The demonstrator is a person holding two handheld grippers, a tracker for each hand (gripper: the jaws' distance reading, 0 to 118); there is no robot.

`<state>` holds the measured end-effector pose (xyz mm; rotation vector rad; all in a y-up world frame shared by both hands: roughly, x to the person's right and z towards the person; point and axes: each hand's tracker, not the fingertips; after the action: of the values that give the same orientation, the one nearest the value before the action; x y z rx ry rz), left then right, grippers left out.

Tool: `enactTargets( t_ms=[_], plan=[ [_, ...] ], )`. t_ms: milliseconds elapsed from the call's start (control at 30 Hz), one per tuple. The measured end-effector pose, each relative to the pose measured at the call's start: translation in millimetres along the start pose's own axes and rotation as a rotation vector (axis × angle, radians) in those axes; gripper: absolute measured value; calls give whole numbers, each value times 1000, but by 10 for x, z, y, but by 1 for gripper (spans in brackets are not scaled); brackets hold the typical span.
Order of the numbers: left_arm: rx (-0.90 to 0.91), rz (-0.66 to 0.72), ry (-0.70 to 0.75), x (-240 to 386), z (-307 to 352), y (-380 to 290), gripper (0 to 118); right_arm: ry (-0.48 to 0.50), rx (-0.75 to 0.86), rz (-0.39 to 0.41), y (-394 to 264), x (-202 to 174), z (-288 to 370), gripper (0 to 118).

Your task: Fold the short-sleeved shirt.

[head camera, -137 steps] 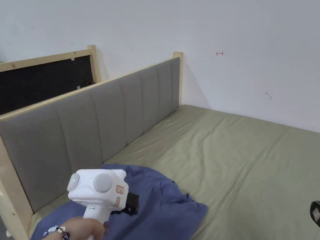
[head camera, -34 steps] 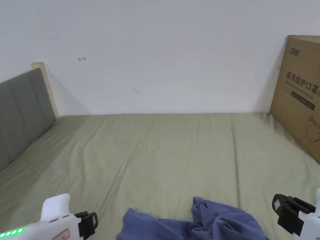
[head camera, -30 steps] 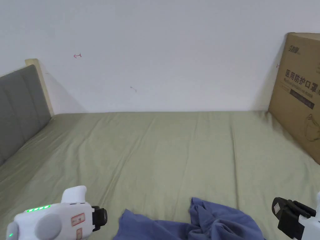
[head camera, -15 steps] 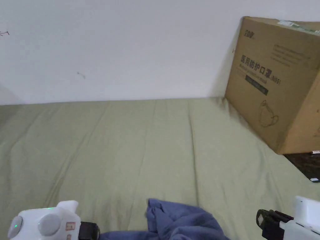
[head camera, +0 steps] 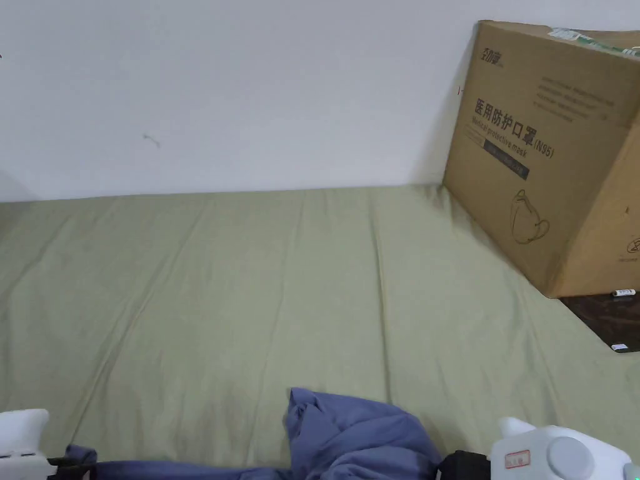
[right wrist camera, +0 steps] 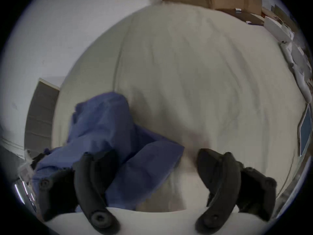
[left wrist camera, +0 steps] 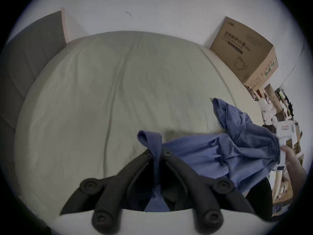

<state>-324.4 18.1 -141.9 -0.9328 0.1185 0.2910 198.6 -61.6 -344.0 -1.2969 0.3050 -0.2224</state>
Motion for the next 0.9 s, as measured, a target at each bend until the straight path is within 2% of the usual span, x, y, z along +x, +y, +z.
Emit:
enactTargets(
  t_ms=[67, 100, 133, 167, 200, 267, 467, 667, 767, 900],
  plan=[
    [21, 12, 42, -86, 151, -40, 5, -98, 32, 76, -34, -63, 88, 76],
    [32, 29, 46, -140, 234, -52, 5, -111, 63, 130, -49, -96, 178, 59],
    [46, 47, 48, -167, 315, -62, 5, -81, 92, 175, -72, -123, 269, 30],
    [66, 68, 52, -213, 413, -73, 5, -51, 154, 177, -92, -123, 394, 2],
    [78, 82, 56, -253, 520, -82, 5, -3, 148, 183, -117, -110, 536, 2],
    [108, 105, 66, -318, 738, -74, 5, 33, 201, 196, -130, -110, 824, 2],
    [301, 79, 112, -335, 1654, 39, 5, 97, 404, 216, -57, -99, 1880, 2],
    [499, 94, 113, -345, 2439, 312, 5, 164, 579, 146, 105, -37, 2814, 2],
    [544, 103, 79, -315, 2704, 511, 5, 123, 674, 188, 152, -170, 3239, 2],
    [593, 115, 42, -202, 2891, 828, 5, 136, 733, 176, 384, -265, 3642, 2]
  ],
)
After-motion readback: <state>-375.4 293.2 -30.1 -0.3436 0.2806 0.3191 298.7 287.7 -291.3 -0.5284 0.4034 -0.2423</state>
